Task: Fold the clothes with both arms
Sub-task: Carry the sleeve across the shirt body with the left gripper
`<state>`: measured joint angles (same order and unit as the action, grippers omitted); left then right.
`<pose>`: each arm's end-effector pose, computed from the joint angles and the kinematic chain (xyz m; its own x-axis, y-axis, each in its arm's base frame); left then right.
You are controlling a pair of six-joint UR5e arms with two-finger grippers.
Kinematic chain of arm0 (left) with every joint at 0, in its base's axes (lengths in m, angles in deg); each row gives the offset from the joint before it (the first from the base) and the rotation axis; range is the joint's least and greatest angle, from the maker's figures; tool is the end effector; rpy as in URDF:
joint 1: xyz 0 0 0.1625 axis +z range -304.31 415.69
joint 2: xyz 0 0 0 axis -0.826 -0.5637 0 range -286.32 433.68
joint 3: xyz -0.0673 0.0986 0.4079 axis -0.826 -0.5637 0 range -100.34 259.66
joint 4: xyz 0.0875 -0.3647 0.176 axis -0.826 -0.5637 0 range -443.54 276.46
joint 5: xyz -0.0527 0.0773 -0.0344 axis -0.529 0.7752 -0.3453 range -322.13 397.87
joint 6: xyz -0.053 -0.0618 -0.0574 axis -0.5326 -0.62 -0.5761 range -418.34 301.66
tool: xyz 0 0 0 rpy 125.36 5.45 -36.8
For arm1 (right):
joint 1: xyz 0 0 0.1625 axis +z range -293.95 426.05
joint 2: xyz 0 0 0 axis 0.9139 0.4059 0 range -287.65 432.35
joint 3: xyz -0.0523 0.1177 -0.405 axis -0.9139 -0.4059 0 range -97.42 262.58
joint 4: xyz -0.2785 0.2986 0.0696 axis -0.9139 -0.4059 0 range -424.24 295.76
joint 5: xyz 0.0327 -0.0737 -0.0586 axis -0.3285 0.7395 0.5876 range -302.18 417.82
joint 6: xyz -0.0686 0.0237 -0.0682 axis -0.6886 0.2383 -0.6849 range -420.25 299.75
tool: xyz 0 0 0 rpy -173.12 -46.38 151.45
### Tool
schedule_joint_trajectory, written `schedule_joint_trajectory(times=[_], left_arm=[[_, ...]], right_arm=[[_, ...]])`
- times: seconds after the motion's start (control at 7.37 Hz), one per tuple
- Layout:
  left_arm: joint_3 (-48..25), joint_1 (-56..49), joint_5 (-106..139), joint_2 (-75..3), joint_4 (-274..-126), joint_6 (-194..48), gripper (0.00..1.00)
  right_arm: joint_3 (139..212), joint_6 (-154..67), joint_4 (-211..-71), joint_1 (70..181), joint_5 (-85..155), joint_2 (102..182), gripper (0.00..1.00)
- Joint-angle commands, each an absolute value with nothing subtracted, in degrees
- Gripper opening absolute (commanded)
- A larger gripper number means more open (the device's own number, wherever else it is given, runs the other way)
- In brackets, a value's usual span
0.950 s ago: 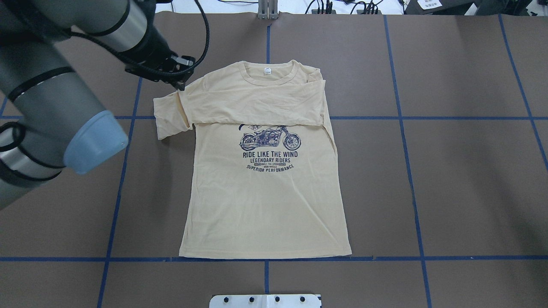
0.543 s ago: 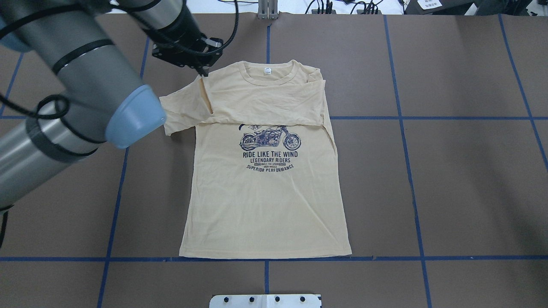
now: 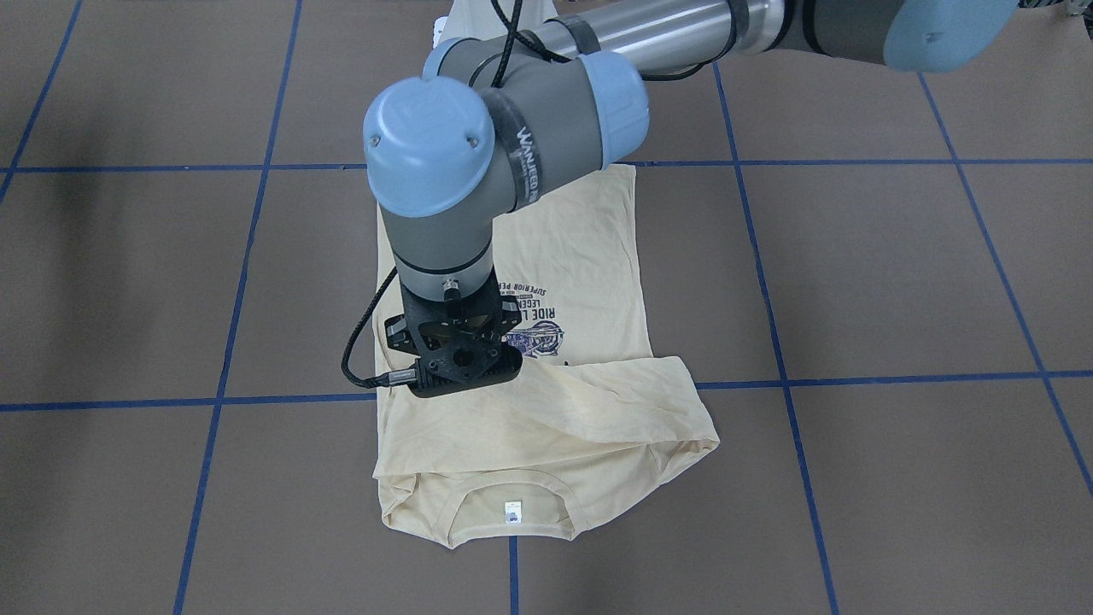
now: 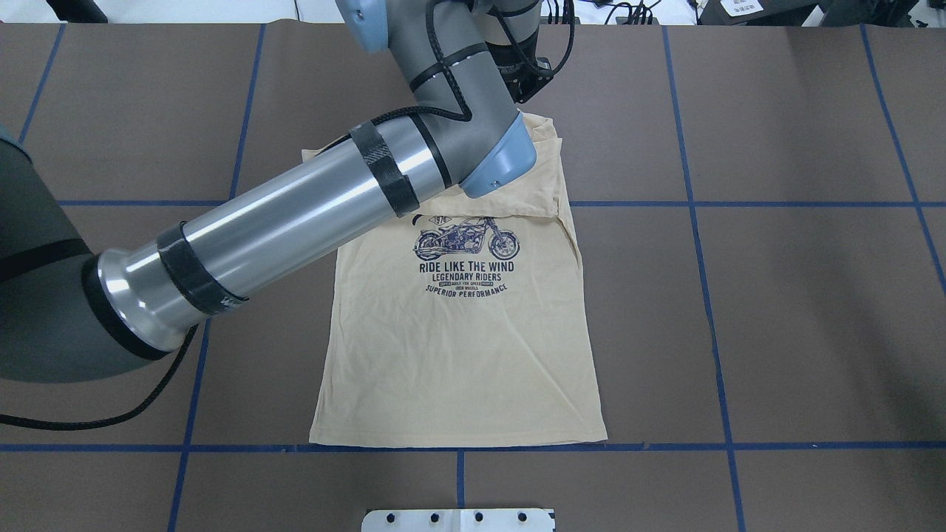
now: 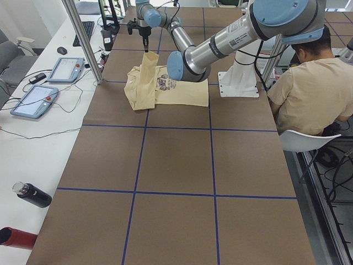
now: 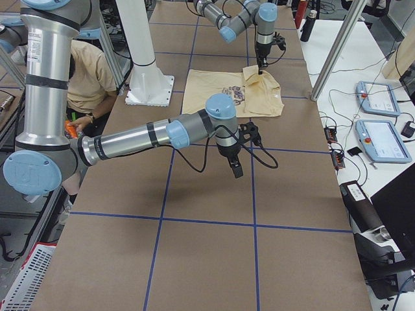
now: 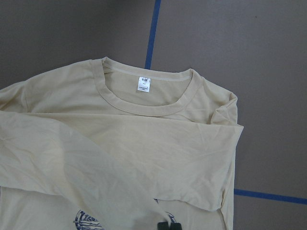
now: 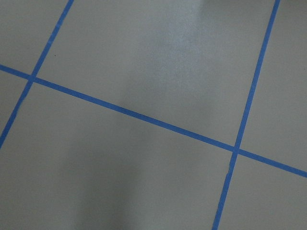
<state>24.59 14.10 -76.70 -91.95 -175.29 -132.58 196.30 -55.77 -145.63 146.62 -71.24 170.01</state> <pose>0.5701 -0.6287 0.0117 0.6380 -0.2361 -0.7330 0.2291 0.9669 -0.1120 -0.0029 -0.4487 0.5039 0.7323 -0.3155 0.6035 0.0920 0.9239 0.3714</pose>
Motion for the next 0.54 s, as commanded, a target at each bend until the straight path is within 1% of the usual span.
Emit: schedule_joint_trajectory(times=[0.0, 0.14, 0.27, 0.41], left_arm=[[34.0, 17.3, -73.6, -95.3, -185.5, -143.1, 0.0], [36.2, 18.6, -72.0, -96.5, -188.6, -147.1, 0.15], [36.8, 19.2, -71.7, -97.0, -189.9, -147.5, 0.83], [36.8, 19.5, -71.7, -97.1, -191.8, -146.6, 0.99]], right_arm=[[196.2, -55.8, -145.6, 146.6, -71.3, 170.0, 0.99], [196.2, -55.8, -145.6, 146.6, -71.3, 170.0, 0.99], [196.2, -55.8, -145.6, 146.6, -71.3, 170.0, 1.0], [196.3, -55.8, -145.6, 146.6, -71.3, 170.1, 0.99]])
